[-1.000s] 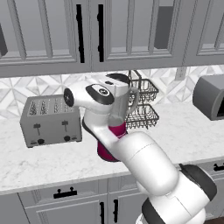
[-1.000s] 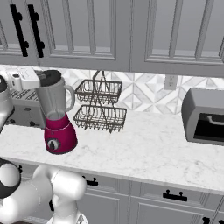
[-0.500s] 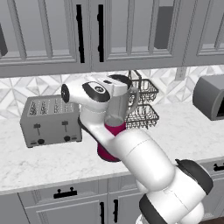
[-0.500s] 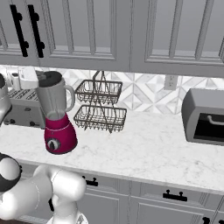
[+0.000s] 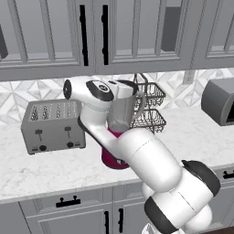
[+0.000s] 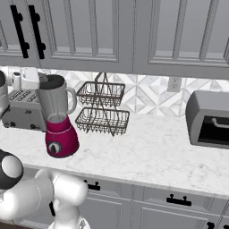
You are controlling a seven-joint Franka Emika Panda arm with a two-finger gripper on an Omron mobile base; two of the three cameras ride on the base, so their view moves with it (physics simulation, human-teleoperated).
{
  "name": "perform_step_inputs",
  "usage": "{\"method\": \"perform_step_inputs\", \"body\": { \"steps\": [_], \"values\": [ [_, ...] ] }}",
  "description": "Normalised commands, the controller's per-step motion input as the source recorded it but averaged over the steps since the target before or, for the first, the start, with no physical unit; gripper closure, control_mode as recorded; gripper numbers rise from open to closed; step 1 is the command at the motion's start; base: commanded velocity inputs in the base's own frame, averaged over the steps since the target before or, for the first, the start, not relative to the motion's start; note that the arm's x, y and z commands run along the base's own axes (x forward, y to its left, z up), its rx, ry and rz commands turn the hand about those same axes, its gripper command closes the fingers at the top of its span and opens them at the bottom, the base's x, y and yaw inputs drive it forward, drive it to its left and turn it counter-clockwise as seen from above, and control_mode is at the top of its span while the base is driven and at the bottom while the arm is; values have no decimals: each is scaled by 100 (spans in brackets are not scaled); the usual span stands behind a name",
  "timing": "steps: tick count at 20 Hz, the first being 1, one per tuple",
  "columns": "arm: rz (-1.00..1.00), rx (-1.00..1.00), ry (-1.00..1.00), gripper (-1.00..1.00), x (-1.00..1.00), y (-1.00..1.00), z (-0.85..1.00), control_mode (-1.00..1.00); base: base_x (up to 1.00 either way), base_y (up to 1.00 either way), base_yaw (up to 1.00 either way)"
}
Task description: Close the lid blender by securely placing the lid on top.
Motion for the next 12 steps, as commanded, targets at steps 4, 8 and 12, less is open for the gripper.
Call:
{"method": "perform_step_inputs", "body": {
  "steps": [4,8,12],
  "values": [
    [0,1,1,-100,7,-5,-28,-100,0,0,0],
    [0,0,-4,-100,31,0,-3,-100,0,0,0],
    [0,0,-3,-100,42,-1,-7,-100,0,0,0]
  ]
}}
